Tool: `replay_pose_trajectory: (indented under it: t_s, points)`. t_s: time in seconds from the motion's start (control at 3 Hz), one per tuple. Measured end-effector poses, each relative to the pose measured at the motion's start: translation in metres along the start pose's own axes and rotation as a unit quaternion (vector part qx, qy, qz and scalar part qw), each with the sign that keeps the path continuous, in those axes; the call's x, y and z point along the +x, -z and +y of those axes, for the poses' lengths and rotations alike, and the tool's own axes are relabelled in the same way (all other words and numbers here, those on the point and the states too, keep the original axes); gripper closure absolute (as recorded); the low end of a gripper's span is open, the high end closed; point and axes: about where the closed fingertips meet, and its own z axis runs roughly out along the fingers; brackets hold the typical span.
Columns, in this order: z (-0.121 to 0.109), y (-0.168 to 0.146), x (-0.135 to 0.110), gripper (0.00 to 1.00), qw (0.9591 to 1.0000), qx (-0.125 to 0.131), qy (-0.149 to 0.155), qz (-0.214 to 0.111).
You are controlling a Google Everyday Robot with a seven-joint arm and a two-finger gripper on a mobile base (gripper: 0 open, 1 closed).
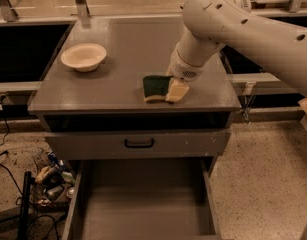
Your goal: Pick sponge from middle drawer and place on counter
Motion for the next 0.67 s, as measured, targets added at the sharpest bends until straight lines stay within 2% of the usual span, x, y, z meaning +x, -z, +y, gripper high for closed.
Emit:
replay_pose_trajectory:
  t_s: [0.33, 0.67]
  points:
    - [0.0000, 0.0000, 0.0000, 0.00, 1.0000, 0.000, 0.000, 0.000]
    - [0.0000, 0.0000, 0.0000, 0.00, 1.0000, 0.000, 0.000, 0.000]
